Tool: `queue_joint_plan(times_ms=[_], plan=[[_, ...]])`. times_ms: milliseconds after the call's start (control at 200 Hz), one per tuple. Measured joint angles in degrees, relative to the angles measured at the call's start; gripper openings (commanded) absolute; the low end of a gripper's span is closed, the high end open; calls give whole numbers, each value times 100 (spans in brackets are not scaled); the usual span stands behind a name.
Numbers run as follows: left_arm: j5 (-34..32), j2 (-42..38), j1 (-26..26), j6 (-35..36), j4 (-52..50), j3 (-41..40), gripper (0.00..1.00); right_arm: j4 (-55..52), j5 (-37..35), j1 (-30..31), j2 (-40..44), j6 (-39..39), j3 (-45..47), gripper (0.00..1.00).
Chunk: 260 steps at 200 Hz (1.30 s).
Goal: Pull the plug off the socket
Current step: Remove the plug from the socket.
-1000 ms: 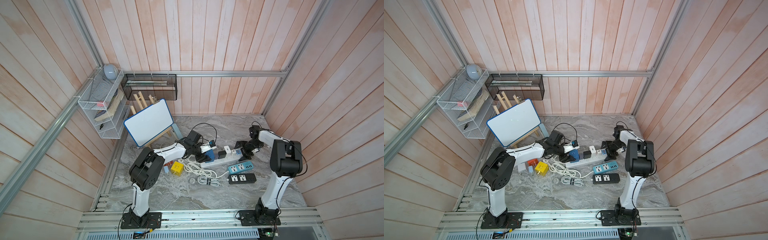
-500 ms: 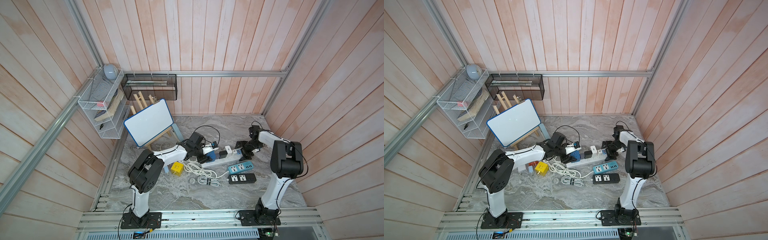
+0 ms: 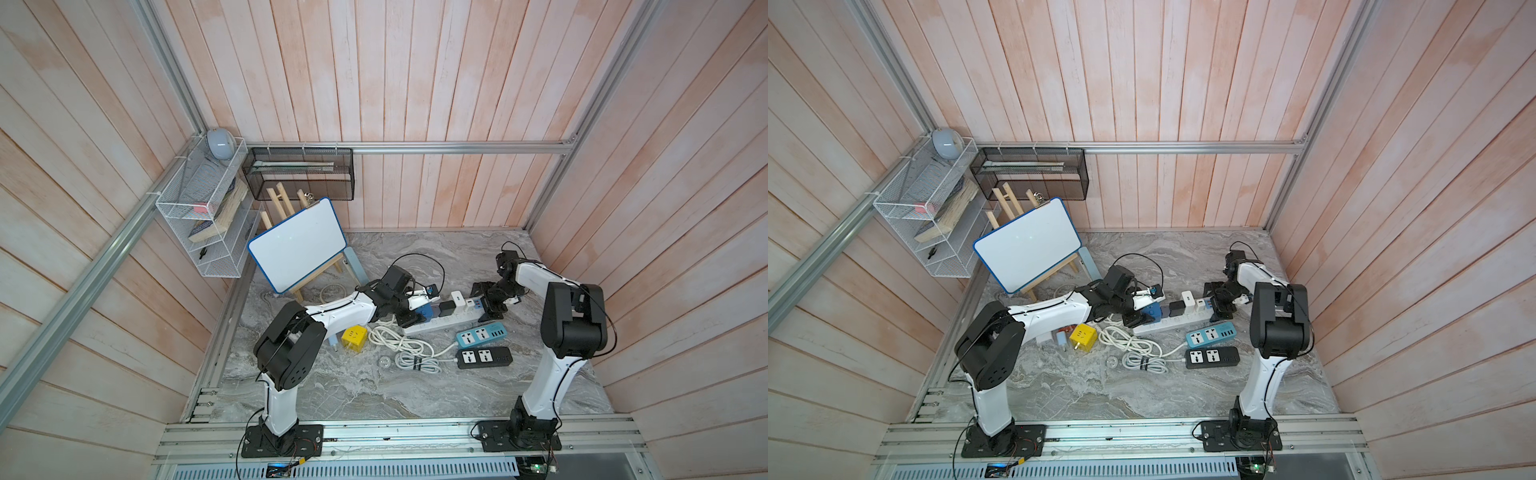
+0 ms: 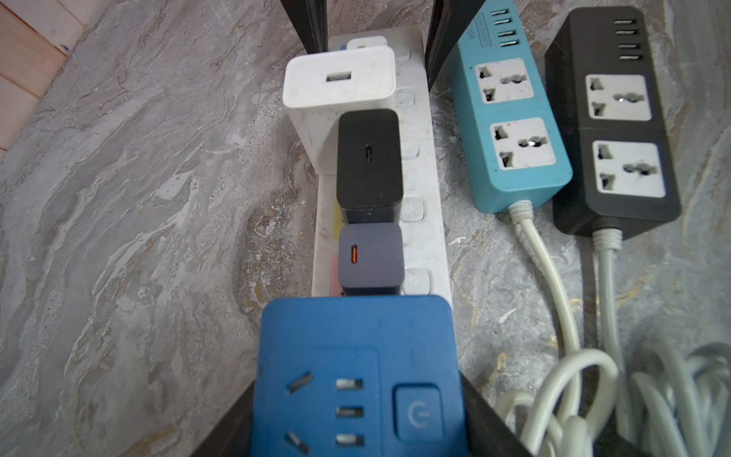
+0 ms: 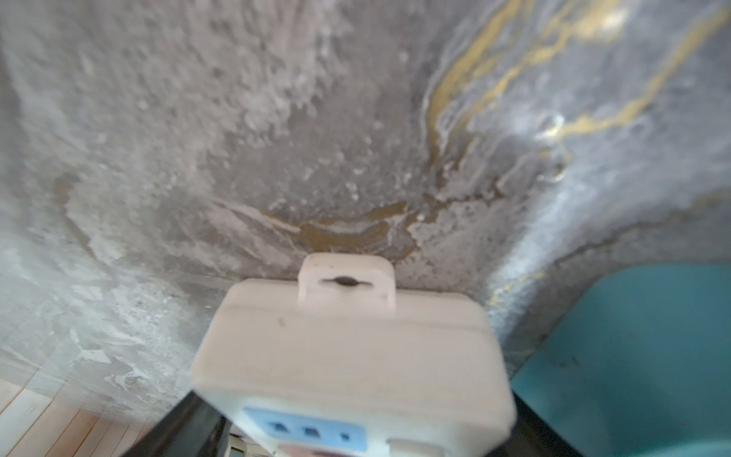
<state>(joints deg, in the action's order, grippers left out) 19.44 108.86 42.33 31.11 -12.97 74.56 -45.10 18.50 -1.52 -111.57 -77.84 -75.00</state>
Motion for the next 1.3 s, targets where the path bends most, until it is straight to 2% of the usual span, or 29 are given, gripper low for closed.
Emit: queue_joint_plan(times_ms=[620, 770, 1035, 1300], plan=[[382, 398, -177, -181, -907, 815, 0, -63, -415, 173, -4, -238, -92, 0], [155, 385, -107, -109, -813, 748, 0, -52, -457, 177, -7, -275, -96, 0], [-590, 92, 168, 79, -160, 170, 0, -63, -511, 188, -26, -304, -122, 0], [-557, 85, 168, 68, -267, 247, 0, -122, -542, 203, -50, -310, -175, 0]])
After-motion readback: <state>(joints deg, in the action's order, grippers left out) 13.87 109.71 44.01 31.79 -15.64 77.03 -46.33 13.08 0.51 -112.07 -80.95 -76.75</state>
